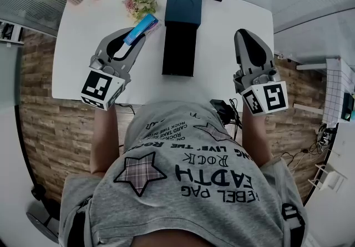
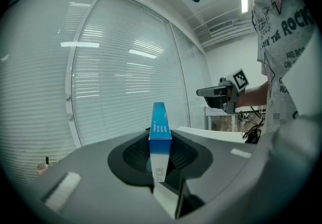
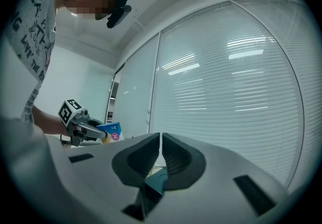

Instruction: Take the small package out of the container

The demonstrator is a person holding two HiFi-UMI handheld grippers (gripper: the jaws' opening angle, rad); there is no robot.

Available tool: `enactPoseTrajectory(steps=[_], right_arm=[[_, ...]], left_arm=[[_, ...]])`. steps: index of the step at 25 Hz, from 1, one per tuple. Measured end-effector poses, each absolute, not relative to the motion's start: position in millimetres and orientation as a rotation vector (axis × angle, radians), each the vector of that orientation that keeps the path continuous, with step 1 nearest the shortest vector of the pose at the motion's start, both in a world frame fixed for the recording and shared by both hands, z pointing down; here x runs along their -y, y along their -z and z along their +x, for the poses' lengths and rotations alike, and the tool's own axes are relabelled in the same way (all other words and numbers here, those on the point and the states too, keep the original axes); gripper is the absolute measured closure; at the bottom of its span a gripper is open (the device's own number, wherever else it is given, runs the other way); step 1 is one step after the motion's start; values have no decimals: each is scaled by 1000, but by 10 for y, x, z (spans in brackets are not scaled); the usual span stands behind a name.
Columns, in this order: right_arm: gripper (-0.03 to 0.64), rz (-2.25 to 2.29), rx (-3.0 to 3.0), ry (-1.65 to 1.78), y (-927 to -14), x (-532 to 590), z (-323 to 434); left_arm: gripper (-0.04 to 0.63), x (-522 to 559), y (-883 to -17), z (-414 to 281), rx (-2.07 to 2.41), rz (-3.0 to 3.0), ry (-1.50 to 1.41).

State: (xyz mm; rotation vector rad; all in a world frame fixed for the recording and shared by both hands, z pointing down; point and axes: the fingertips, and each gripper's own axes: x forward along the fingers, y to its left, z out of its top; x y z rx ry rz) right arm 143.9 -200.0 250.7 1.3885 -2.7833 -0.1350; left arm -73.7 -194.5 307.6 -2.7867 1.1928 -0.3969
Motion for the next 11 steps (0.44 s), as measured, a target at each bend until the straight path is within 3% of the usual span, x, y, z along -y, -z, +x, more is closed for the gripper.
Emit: enactPoseTrajectory(steps=[11], right_arm=[[592, 1400, 2776, 135, -2513, 2006, 1444]], left_arm=[[497, 1956, -3103, -728, -1188, -2796, 398]])
